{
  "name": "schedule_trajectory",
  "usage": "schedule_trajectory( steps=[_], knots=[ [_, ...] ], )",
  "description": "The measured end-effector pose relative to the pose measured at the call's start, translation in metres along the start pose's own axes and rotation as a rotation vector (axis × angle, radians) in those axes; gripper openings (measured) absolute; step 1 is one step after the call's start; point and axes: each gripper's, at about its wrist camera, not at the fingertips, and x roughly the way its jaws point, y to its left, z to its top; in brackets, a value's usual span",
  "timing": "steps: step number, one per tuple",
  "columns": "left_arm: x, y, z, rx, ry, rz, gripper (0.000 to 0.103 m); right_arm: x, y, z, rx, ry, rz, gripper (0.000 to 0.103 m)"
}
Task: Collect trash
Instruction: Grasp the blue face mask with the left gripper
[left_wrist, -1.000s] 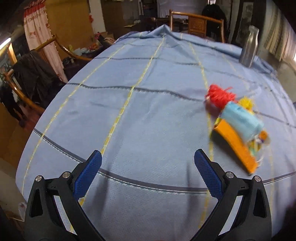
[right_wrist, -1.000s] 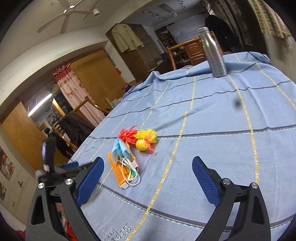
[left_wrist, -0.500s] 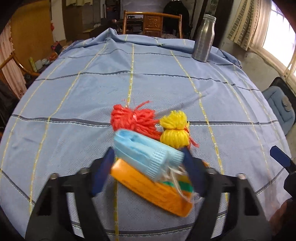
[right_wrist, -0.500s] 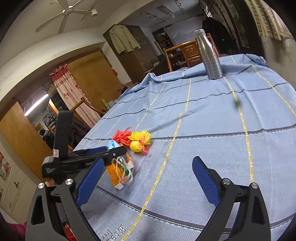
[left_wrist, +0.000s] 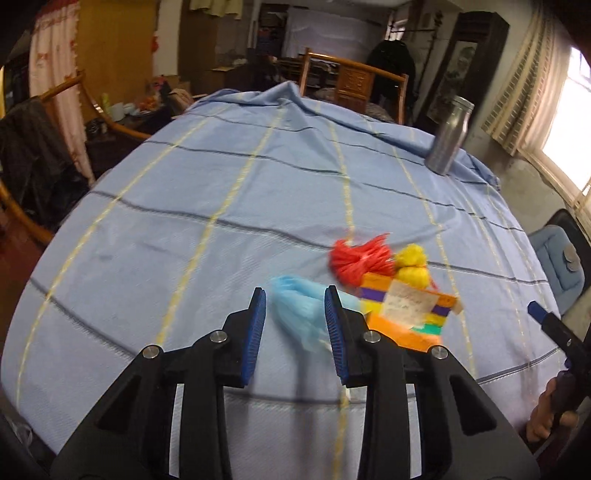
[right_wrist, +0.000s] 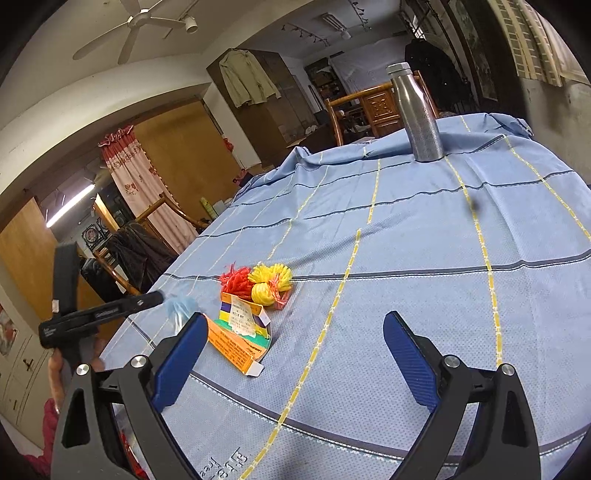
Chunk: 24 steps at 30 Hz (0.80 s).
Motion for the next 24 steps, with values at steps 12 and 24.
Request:
schedule_trajectory(
  steps=[12,24],
  knots=[
    [0.013,-0.011,-0.017,0.011,0.037,-0.037,0.087,0.005,0.003,-0.001,-0.022,0.016,-0.032,0.094],
    [0.020,0.061,-0.019,-0.060,0.085,0.254,0.087,0.005,0.002,-0.001,-0.014,0.018,-0.010,0.094]
  ],
)
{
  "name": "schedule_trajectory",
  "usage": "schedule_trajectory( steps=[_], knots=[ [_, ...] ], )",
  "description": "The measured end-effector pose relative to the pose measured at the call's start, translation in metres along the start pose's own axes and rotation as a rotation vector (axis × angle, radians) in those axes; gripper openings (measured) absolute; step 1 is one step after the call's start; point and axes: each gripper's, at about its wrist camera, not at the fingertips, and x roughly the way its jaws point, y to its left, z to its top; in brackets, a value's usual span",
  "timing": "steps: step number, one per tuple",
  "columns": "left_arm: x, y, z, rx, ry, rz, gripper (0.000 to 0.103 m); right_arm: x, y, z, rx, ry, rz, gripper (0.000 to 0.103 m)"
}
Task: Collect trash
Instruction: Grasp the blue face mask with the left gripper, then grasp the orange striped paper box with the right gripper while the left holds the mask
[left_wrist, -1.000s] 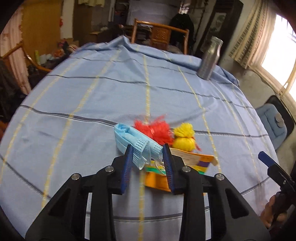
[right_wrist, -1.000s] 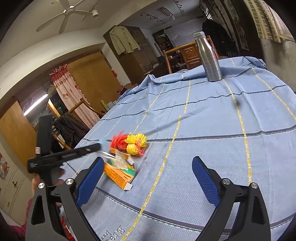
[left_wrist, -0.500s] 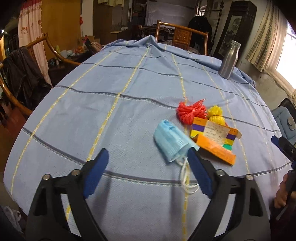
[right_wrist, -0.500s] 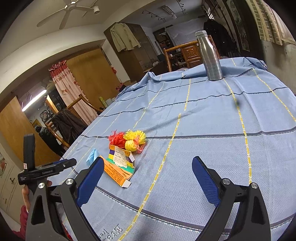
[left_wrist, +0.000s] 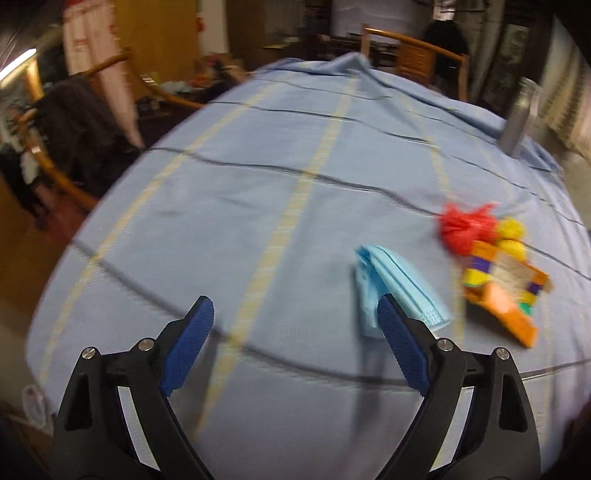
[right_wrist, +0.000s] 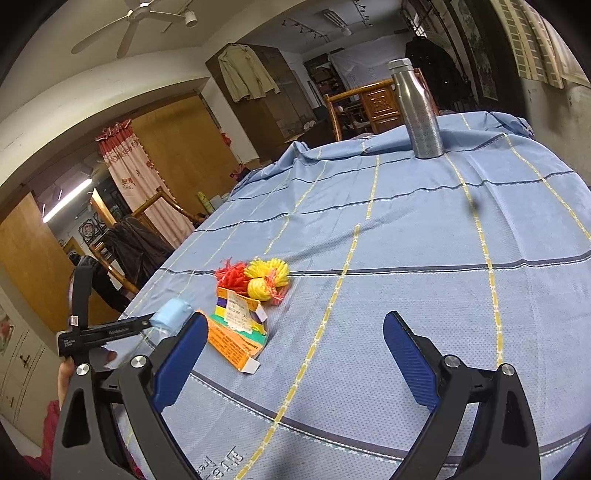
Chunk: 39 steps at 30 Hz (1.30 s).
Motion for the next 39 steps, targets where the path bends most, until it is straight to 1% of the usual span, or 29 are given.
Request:
schedule_trajectory(
  steps=[1,2,4,6,8,9,11,13,17,19,21,22,23,24,25,26,27,28,30,31,33,35,39],
  knots=[
    [-0.003,0.006,-0.001,-0.011,0.000,0.003,0.087,0.000,0.002,0.000,-0.008,0.001,0.005,0.094],
    [-0.008,0.011,-0.002,-0.021,0.000,-0.013,0.087,0.000,0.003,-0.001,-0.012,0.001,0.006,0.094],
    [-0.015,0.008,-0.003,-0.015,-0.011,-0.067,0.087,0.001,0.005,-0.001,-0.021,0.002,0.004,0.094],
    [-0.020,-0.011,-0.004,0.026,-0.031,-0.133,0.087,0.002,0.006,-0.001,-0.026,0.006,-0.003,0.094],
    [-0.017,-0.029,-0.003,0.072,-0.033,-0.158,0.088,0.003,0.006,-0.001,-0.027,0.009,-0.010,0.094],
    [-0.014,-0.039,-0.003,0.095,-0.032,-0.156,0.088,0.003,0.005,-0.001,-0.026,0.010,-0.012,0.094],
    [-0.003,-0.053,-0.001,0.133,-0.032,-0.102,0.088,0.004,0.005,-0.002,-0.024,0.012,-0.017,0.094],
    [0.008,-0.054,0.000,0.128,-0.015,-0.056,0.088,0.005,0.005,-0.002,-0.024,0.017,-0.016,0.094],
    [0.019,-0.039,-0.001,0.058,0.028,-0.097,0.086,0.007,0.008,-0.002,-0.039,0.024,-0.016,0.094],
    [0.019,-0.035,0.001,0.046,0.016,-0.117,0.086,0.009,0.010,-0.003,-0.049,0.030,-0.017,0.094],
    [0.019,-0.037,0.001,0.056,0.010,-0.118,0.085,0.011,0.012,-0.004,-0.060,0.039,-0.020,0.094],
    [0.020,-0.039,0.001,0.067,0.009,-0.125,0.082,0.013,0.014,-0.004,-0.066,0.047,-0.020,0.094],
    [0.020,-0.042,0.001,0.082,0.011,-0.141,0.076,0.015,0.014,-0.005,-0.074,0.057,-0.018,0.094],
    [0.021,-0.044,0.001,0.097,0.018,-0.166,0.066,0.017,0.016,-0.005,-0.083,0.067,-0.015,0.094],
    [0.021,-0.046,0.000,0.103,0.023,-0.184,0.059,0.019,0.018,-0.005,-0.092,0.075,-0.012,0.094],
    [0.022,-0.047,0.000,0.109,0.028,-0.209,0.047,0.021,0.020,-0.006,-0.096,0.086,-0.004,0.094],
    [0.020,-0.046,-0.001,0.111,0.021,-0.231,0.039,0.024,0.022,-0.006,-0.098,0.102,0.011,0.094],
    [0.019,-0.045,-0.001,0.111,0.015,-0.261,0.037,0.029,0.026,-0.006,-0.101,0.134,0.034,0.094],
    [0.018,-0.045,-0.001,0.112,0.009,-0.296,0.034,0.040,0.035,-0.004,-0.126,0.189,0.060,0.094],
    [0.016,-0.044,-0.001,0.110,0.001,-0.307,0.034,0.047,0.045,-0.001,-0.165,0.216,0.060,0.094],
    [0.013,-0.044,-0.001,0.110,-0.013,-0.322,0.034,0.056,0.056,0.002,-0.228,0.239,0.051,0.095],
    [0.011,-0.044,-0.001,0.108,-0.025,-0.329,0.034,0.070,0.069,0.005,-0.296,0.269,0.019,0.097],
    [0.007,-0.042,-0.001,0.100,-0.041,-0.350,0.034,0.097,0.079,0.006,-0.351,0.332,0.012,0.097]
  ],
)
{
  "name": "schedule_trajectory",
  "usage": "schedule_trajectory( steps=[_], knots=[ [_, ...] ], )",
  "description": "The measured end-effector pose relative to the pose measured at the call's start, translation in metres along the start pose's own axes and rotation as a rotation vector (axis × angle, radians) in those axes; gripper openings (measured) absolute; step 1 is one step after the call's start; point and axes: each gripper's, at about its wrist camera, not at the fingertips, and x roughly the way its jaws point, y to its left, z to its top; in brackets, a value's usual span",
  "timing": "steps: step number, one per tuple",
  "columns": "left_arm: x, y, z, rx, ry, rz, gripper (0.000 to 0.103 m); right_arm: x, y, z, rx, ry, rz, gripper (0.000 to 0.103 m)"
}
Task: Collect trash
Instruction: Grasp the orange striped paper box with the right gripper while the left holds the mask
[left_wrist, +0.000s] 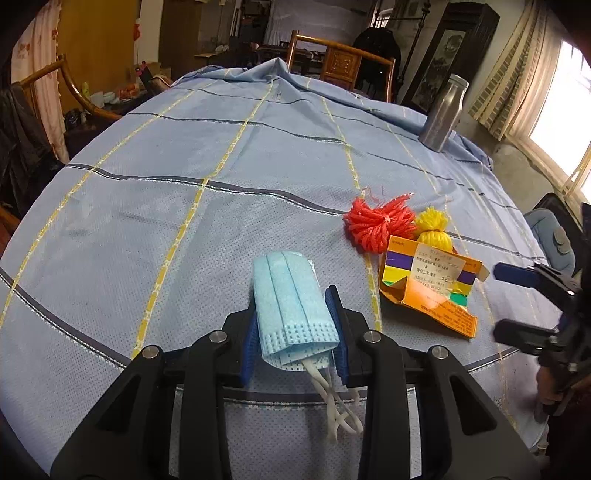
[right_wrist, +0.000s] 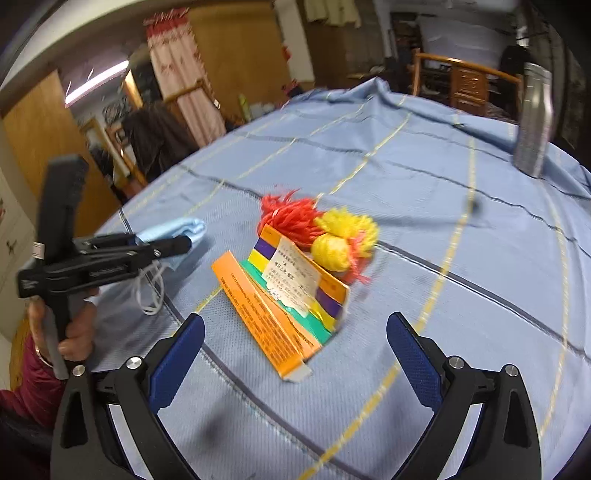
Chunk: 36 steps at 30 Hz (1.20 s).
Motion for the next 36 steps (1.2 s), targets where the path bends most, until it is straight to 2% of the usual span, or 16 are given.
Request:
schedule_trajectory(
  steps=[8,11,12,15,16,19,25,36],
  knots=[
    [-0.002,0.004,0.001,-0.019,-0.011,-0.058,0.034,0.032,0.020,0.012,-0.075,0.053,-0.009,0.097],
    [-0.002,0.004,0.001,-0.020,-0.008,-0.072,0.034,0.041,0.030,0.011,-0.133,0.060,-0.073,0.097],
    [-0.002,0.004,0.001,-0.021,-0.008,-0.075,0.034,0.043,0.032,0.011,-0.145,0.063,-0.088,0.084],
    [-0.003,0.006,0.001,-0.027,-0.014,-0.077,0.034,0.033,0.036,0.011,-0.159,0.014,-0.084,0.057],
    [-0.004,0.007,0.001,-0.030,-0.020,-0.075,0.034,0.024,0.039,0.010,-0.149,-0.011,-0.056,0.055],
    [-0.015,0.010,0.000,-0.052,-0.068,-0.071,0.034,0.001,0.046,0.007,-0.147,-0.093,-0.045,0.053],
    [-0.045,0.012,-0.008,-0.064,-0.109,-0.031,0.034,-0.041,0.045,0.001,-0.076,-0.210,-0.007,0.054],
    [-0.121,0.009,-0.037,-0.091,-0.199,0.053,0.034,-0.096,0.047,-0.021,-0.013,-0.323,0.089,0.055]
  ],
)
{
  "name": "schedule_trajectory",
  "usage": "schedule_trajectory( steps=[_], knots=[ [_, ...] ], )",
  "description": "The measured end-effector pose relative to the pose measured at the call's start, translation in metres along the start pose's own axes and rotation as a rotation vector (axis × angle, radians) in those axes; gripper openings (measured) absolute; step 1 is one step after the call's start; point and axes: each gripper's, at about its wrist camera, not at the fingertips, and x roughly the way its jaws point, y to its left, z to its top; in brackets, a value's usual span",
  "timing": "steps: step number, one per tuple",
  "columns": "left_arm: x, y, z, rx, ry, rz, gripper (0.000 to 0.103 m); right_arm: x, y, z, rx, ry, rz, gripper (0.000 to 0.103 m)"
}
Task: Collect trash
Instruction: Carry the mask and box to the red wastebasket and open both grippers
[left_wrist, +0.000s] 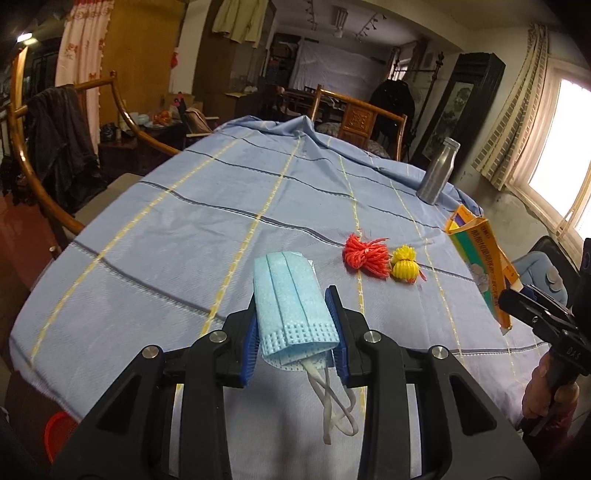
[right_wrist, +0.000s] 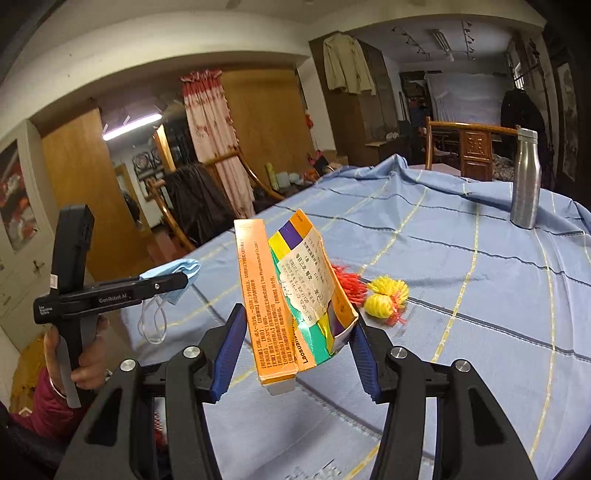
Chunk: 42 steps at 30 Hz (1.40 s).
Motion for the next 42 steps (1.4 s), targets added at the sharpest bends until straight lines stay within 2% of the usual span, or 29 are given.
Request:
schedule_trajectory(
  steps=[9,16,20,22,24,27,31,32,33,35,38,39,42],
  knots=[
    [-0.070,0.020,-0.027,-0.047,-0.083,0.089,0.034,-0.036,0.026,-0.006,-0.015,-0.062,0.067,0.056],
    [-0.119,0.071,-0.058,-0.145,-0.110,0.185,0.034,-0.039,0.055,-0.009,-0.043,-0.056,0.129,0.056],
    [-0.141,0.114,-0.081,-0.219,-0.095,0.251,0.034,-0.033,0.077,-0.007,-0.069,-0.036,0.164,0.056],
    [-0.147,0.138,-0.095,-0.268,-0.077,0.266,0.034,-0.025,0.086,-0.007,-0.085,-0.016,0.148,0.053],
    [-0.149,0.160,-0.110,-0.314,-0.057,0.293,0.034,-0.010,0.092,-0.008,-0.085,0.012,0.119,0.050],
    [-0.148,0.188,-0.130,-0.361,-0.027,0.329,0.034,0.009,0.094,-0.007,-0.035,0.056,0.136,0.050],
    [-0.145,0.212,-0.146,-0.383,0.016,0.372,0.035,0.015,0.115,-0.001,-0.073,0.053,0.141,0.050],
    [-0.145,0.219,-0.149,-0.386,0.025,0.390,0.044,0.017,0.119,0.000,-0.081,0.054,0.143,0.050],
    [-0.146,0.224,-0.152,-0.395,0.034,0.402,0.066,0.020,0.124,0.001,-0.089,0.057,0.146,0.050],
    [-0.151,0.234,-0.159,-0.434,0.013,0.438,0.083,0.028,0.136,0.002,-0.102,0.073,0.164,0.050],
    [-0.157,0.244,-0.163,-0.457,0.002,0.431,0.084,0.042,0.156,0.001,-0.123,0.108,0.203,0.050],
    [-0.160,0.248,-0.165,-0.462,-0.004,0.445,0.088,0.047,0.165,0.001,-0.133,0.119,0.221,0.050],
    [-0.169,0.258,-0.169,-0.476,-0.024,0.541,0.096,0.059,0.192,-0.001,-0.162,0.153,0.275,0.050]
  ],
)
